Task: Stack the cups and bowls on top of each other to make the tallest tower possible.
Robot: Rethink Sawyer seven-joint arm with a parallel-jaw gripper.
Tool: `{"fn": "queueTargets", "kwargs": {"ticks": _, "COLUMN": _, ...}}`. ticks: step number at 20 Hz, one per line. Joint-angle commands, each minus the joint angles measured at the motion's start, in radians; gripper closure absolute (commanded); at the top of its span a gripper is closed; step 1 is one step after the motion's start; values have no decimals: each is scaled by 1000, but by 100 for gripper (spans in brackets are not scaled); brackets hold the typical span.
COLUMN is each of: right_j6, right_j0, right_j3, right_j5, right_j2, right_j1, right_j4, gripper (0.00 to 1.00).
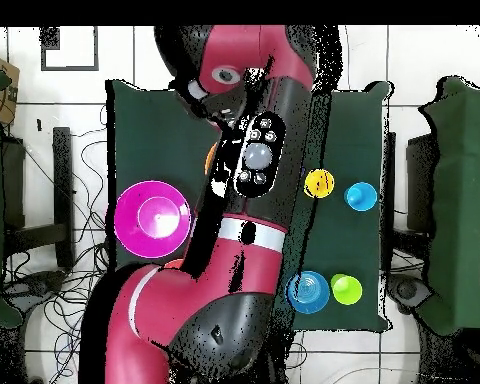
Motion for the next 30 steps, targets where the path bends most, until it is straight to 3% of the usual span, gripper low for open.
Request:
{"fn": "queueTargets", "kwargs": {"ticks": 1, "right_j6": -14, "right_j0": -36, "right_j3": -99, "right_j5": 54, "right_j2": -19, "right_j1": 8, "right_j4": 25, "gripper": 100}}
{"fn": "queueTargets", "kwargs": {"ticks": 7, "right_j6": 41, "right_j0": -43, "right_j3": -90, "right_j5": -26, "right_j2": -9, "right_j1": 34, "right_j4": 68, "gripper": 100}}
{"fn": "queueTargets", "kwargs": {"ticks": 13, "right_j6": 90, "right_j0": -25, "right_j3": -65, "right_j5": -42, "right_j2": -6, "right_j1": 41, "right_j4": 100, "gripper": 100}}
{"fn": "queueTargets", "kwargs": {"ticks": 25, "right_j6": 72, "right_j0": 4, "right_j3": 38, "right_j5": -160, "right_j2": 42, "right_j1": 23, "right_j4": 77, "gripper": 100}}
{"fn": "queueTargets", "kwargs": {"ticks": 30, "right_j6": 83, "right_j0": 6, "right_j3": 53, "right_j5": -237, "right_j2": 66, "right_j1": 52, "right_j4": 92, "gripper": 100}}
